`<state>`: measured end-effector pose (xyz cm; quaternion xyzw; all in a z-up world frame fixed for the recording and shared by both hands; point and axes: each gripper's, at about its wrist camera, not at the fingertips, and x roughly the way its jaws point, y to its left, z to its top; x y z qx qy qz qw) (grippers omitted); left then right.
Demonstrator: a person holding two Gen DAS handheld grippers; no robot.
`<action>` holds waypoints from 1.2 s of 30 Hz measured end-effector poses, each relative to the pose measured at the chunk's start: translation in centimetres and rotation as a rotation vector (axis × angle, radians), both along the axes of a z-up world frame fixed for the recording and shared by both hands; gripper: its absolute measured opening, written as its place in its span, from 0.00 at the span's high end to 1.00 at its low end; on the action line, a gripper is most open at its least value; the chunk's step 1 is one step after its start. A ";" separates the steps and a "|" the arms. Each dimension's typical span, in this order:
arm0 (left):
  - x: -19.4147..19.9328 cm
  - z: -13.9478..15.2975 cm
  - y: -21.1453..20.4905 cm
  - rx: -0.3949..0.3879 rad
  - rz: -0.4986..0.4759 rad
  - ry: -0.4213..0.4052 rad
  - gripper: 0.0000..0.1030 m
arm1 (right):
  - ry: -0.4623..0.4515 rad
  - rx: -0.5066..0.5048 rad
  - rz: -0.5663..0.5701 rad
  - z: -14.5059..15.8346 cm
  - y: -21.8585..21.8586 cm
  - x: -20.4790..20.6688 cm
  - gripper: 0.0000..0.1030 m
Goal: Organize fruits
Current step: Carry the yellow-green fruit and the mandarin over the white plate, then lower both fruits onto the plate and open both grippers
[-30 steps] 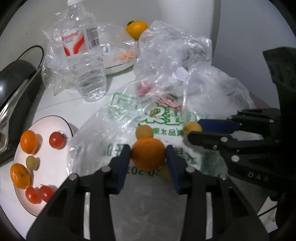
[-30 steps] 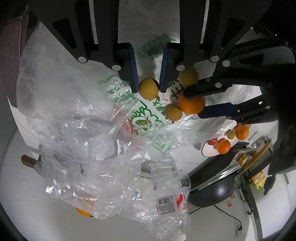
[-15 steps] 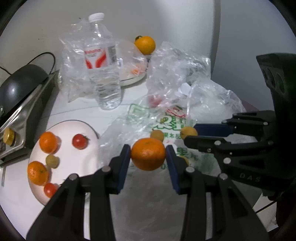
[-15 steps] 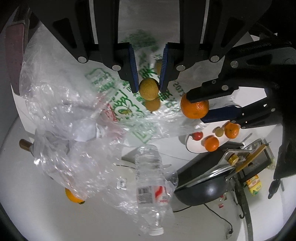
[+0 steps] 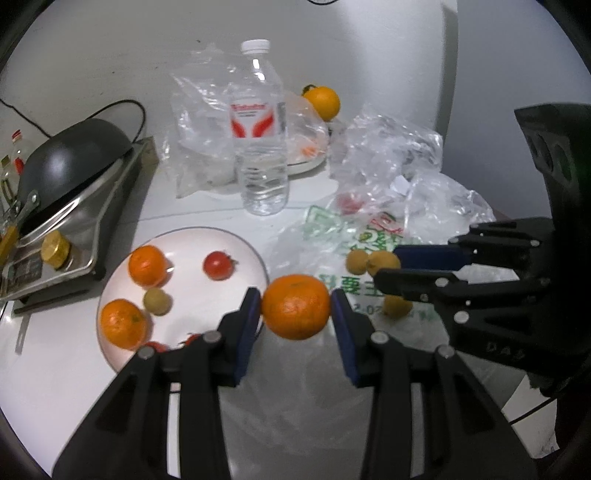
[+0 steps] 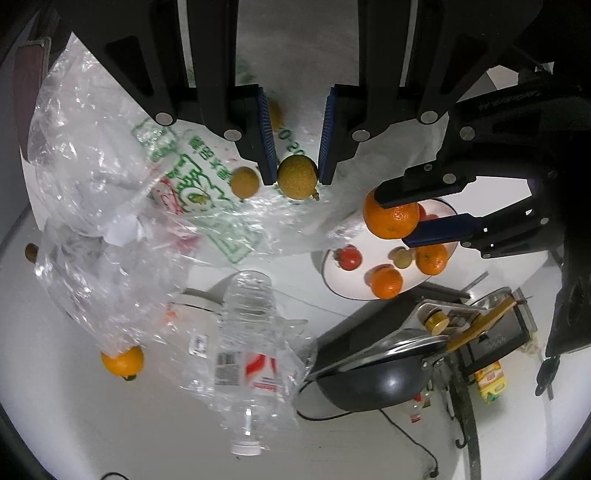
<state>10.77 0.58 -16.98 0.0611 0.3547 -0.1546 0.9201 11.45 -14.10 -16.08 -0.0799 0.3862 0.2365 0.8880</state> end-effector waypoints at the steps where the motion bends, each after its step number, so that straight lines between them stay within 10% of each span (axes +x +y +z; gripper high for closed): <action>1: -0.1 0.0 0.3 -0.001 0.004 -0.001 0.61 | -0.001 -0.003 0.004 0.0 0.3 0.0 0.76; 36: 3.5 -2.9 7.3 0.087 0.155 -0.007 0.60 | 0.050 -0.027 0.131 -1.7 9.2 4.2 0.76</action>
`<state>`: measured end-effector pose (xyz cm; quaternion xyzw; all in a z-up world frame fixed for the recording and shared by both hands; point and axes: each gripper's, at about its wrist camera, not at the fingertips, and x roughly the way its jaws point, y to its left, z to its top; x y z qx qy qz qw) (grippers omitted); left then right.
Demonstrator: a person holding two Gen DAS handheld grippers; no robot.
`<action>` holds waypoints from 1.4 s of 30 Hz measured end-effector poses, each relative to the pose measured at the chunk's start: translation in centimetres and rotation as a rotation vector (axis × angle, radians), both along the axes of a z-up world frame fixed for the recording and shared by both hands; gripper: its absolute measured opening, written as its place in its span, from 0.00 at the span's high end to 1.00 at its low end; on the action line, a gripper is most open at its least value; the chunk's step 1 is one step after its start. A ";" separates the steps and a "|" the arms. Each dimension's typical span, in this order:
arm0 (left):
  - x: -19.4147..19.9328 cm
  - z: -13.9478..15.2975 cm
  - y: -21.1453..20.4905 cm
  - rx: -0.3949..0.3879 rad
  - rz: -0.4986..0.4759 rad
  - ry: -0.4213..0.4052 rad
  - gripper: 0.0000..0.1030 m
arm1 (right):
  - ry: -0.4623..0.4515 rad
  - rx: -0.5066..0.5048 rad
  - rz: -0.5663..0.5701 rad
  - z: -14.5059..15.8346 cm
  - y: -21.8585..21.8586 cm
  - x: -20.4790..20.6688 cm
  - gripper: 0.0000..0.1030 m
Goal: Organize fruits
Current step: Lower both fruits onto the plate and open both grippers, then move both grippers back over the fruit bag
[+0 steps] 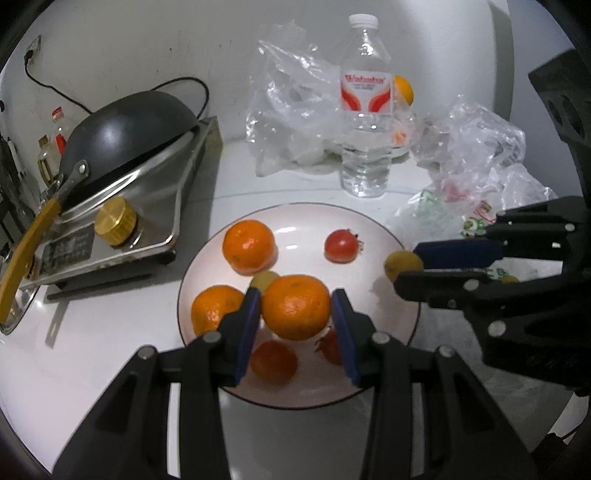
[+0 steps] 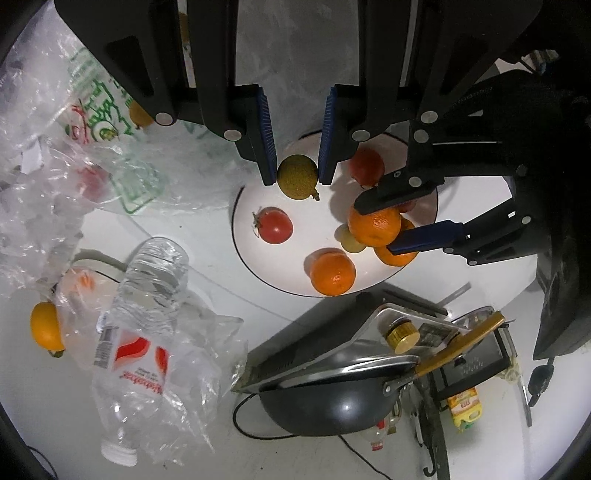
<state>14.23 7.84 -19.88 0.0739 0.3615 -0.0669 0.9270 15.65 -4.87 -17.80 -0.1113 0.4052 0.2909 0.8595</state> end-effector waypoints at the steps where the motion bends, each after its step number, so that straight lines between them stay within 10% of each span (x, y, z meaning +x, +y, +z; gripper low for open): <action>1: 0.1 -0.1 0.1 -0.002 0.002 0.003 0.60 | 0.004 0.000 0.003 -0.2 0.2 0.2 0.76; 42: -6.0 3.6 -6.6 -0.005 -0.072 -0.066 0.49 | -0.085 0.042 -0.165 3.2 -10.2 -5.9 0.76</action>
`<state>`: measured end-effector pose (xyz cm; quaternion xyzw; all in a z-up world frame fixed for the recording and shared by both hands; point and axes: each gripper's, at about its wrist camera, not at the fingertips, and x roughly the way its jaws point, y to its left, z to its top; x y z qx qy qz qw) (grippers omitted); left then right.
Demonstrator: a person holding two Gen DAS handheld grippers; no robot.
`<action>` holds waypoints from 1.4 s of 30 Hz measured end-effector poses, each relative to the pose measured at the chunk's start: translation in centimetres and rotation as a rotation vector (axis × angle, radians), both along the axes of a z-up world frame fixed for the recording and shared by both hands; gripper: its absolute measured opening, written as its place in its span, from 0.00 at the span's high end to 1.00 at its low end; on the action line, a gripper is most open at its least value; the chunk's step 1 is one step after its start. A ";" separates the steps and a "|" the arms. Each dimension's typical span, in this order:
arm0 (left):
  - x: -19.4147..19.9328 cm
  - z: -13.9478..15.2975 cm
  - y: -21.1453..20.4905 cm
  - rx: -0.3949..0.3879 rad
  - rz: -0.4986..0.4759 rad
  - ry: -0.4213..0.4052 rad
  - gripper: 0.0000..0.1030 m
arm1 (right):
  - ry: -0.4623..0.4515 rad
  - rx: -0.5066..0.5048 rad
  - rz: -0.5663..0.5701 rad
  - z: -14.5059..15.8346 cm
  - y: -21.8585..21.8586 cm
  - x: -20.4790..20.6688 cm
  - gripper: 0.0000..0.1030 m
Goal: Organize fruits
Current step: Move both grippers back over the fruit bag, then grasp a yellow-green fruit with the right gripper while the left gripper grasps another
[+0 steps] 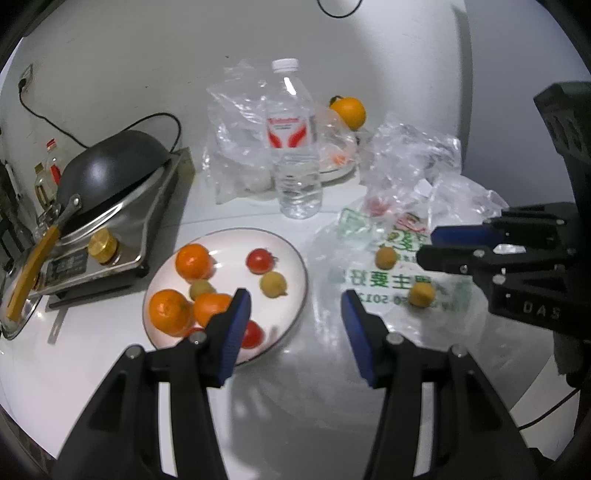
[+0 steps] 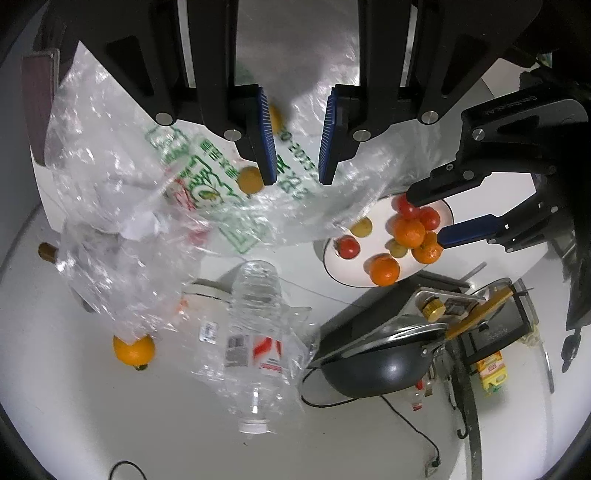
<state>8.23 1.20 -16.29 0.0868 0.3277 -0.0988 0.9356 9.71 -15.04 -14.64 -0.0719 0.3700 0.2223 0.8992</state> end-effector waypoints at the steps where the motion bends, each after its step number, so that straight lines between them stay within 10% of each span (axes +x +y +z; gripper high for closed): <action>1: -0.1 0.0 -0.3 0.000 -0.004 0.000 0.49 | 0.001 0.000 -0.003 -0.1 -0.4 -0.1 0.76; 33: 4.2 -4.9 -12.2 0.032 -0.179 0.197 0.50 | 0.074 0.076 -0.079 -3.8 -10.0 3.2 0.76; 42: 5.1 -5.8 -12.6 0.051 -0.210 0.218 0.73 | 0.088 0.095 -0.036 -4.4 -8.5 5.2 0.76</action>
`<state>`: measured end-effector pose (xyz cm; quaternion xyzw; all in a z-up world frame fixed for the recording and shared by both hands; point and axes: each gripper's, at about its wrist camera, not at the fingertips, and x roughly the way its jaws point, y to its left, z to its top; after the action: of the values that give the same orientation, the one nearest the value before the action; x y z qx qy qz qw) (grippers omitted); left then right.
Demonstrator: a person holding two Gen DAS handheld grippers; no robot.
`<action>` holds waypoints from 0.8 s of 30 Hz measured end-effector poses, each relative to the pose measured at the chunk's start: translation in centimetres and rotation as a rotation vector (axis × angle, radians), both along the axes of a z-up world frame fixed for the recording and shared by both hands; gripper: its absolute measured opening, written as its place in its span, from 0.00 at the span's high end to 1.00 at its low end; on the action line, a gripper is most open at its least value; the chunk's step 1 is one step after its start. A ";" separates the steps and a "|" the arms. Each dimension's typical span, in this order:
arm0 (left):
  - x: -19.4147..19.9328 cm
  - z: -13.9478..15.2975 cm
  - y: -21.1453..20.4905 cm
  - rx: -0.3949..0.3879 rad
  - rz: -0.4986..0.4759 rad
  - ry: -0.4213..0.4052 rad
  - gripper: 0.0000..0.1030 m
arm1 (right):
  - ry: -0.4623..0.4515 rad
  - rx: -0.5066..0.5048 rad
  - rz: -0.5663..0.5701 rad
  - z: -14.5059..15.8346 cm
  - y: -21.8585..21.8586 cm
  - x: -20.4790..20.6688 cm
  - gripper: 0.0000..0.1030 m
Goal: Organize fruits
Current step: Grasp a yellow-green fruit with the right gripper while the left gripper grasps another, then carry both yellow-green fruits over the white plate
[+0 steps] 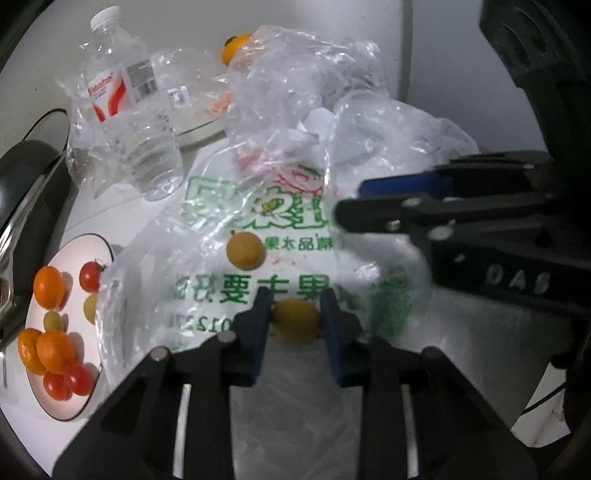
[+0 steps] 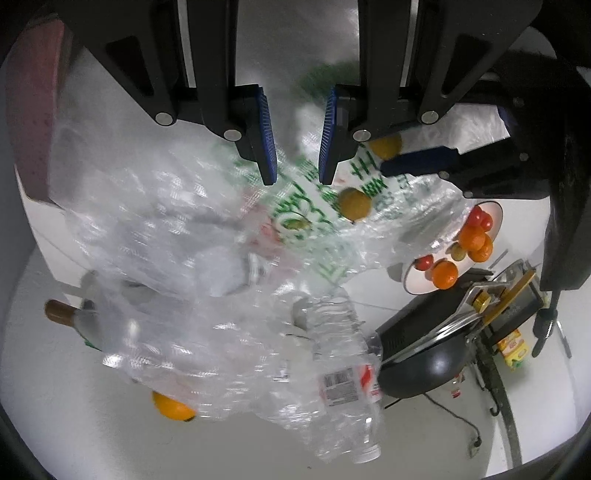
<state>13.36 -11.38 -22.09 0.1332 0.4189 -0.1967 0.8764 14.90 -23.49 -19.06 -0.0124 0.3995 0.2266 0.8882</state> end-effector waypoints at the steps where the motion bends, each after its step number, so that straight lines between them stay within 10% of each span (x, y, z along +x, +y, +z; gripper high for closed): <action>1: 0.1 0.0 0.2 -0.003 0.003 0.000 0.73 | 0.001 0.005 0.010 0.0 0.5 0.2 0.76; 24: -0.5 4.3 9.5 -0.072 0.114 -0.133 0.73 | 0.053 -0.087 0.066 -1.2 8.1 3.0 0.74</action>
<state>12.91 -1.86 -17.81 0.0904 0.3597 -0.1519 0.9162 17.89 -15.38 -20.26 -0.0582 0.4319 0.2384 0.8679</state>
